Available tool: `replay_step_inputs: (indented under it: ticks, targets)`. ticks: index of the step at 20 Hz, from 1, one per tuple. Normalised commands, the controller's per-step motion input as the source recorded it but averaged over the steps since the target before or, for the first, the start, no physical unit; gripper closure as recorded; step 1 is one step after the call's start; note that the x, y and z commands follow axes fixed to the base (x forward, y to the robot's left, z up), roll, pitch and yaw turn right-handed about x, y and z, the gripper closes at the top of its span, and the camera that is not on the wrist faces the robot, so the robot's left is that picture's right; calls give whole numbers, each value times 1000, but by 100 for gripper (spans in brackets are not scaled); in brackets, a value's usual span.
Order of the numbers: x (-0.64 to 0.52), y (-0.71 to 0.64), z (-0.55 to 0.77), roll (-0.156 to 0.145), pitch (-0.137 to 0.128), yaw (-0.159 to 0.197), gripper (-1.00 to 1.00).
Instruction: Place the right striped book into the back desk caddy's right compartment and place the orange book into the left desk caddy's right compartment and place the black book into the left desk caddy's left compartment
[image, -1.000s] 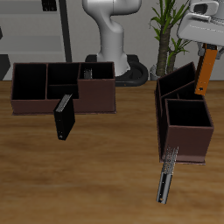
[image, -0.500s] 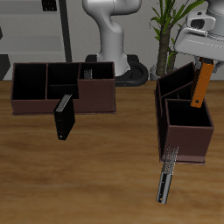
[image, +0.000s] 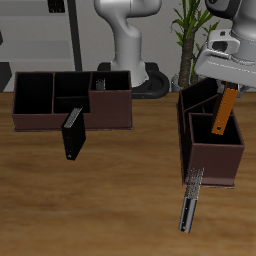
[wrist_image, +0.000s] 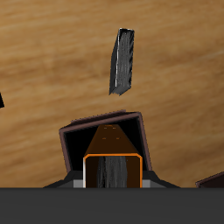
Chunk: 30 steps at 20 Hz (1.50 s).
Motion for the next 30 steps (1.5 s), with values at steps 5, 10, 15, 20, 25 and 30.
replay_step_inputs:
  ticks: [5,10,15,20,25,30]
  targets:
    - [-53,-72,-161,7,-12,-30,100]
    - [-115,-40,-149,22,-45,-46,100]
    - [-34,22,-141,16,-29,-5,100]
    - [-4,-27,-110,13,-15,-5,100]
    - [51,18,-235,16,20,-4,100]
    - [64,-21,-209,5,29,-1,100]
